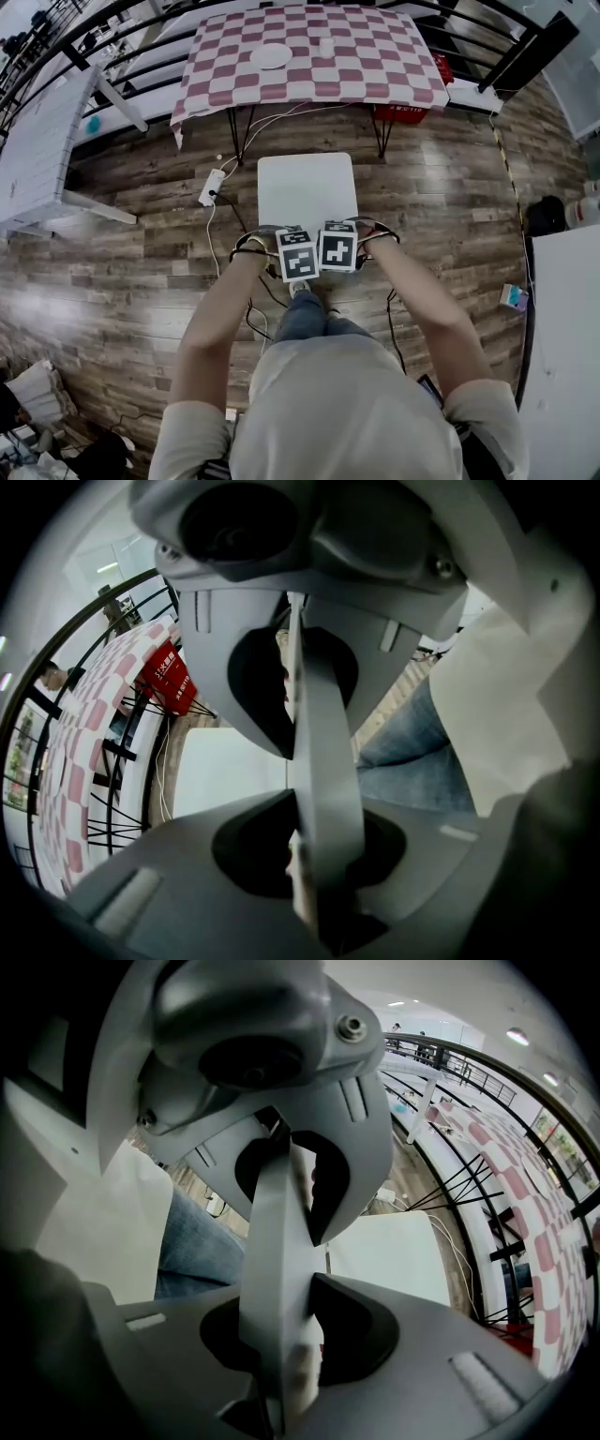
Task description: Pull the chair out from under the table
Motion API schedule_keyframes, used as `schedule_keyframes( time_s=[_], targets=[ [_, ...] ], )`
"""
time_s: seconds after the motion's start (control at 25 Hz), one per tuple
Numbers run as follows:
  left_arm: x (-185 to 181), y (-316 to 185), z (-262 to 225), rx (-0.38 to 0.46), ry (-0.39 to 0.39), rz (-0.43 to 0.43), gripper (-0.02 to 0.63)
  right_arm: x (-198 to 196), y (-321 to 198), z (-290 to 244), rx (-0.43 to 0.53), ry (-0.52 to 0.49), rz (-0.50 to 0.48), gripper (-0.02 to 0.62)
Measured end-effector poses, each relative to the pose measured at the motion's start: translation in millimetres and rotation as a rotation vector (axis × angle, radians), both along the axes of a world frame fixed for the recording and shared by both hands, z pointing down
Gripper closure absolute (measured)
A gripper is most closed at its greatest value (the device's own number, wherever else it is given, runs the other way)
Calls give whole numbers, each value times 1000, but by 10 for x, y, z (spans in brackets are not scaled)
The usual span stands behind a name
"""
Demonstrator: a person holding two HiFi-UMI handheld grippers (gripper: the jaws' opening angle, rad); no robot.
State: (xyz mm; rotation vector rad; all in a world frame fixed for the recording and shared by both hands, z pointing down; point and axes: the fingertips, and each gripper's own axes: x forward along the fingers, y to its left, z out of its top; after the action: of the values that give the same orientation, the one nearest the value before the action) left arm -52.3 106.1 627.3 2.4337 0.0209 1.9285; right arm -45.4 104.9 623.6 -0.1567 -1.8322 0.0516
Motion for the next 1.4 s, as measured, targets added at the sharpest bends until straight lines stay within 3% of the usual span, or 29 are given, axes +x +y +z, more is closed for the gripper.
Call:
schedule_keyframes(
  time_s=[1.4],
  targets=[
    [152,929,0,6,10,4,525,163,921,15,8,15,5,509]
  ],
)
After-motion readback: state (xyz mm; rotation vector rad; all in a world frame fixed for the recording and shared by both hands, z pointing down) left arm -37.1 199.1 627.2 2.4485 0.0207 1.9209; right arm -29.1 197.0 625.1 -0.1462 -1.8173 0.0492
